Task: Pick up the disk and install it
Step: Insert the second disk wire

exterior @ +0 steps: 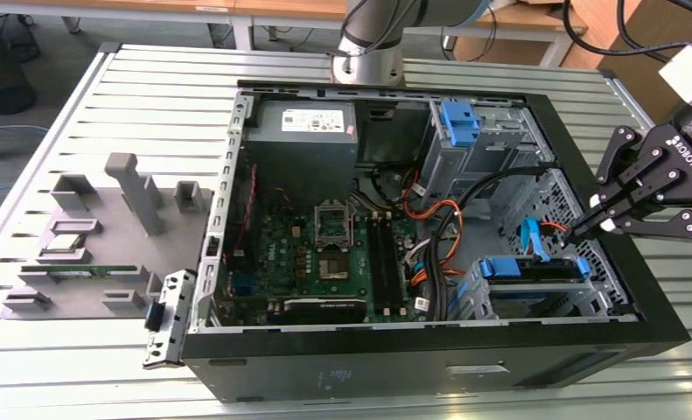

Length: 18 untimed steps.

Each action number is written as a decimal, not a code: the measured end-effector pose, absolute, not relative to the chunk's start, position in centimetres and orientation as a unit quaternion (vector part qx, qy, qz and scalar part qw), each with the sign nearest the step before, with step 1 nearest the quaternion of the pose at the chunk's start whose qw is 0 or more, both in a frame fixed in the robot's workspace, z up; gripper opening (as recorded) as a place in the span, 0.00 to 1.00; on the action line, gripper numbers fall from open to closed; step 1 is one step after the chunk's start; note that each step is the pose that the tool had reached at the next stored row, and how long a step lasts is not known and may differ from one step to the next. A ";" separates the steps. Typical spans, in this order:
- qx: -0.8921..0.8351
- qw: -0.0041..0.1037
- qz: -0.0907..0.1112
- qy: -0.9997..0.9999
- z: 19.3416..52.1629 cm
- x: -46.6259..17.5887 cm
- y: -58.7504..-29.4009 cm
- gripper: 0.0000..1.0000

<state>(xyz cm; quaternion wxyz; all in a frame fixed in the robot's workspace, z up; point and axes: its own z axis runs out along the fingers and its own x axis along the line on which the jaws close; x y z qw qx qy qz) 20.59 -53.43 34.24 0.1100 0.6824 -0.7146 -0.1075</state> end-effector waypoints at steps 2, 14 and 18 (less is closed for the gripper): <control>0.682 0.110 -0.107 -0.715 34.2 20.6 -53.4 0.17; 0.682 0.111 -0.107 -0.715 34.2 20.7 -53.3 0.25; 0.682 0.114 -0.105 -0.715 34.2 20.8 -53.1 0.25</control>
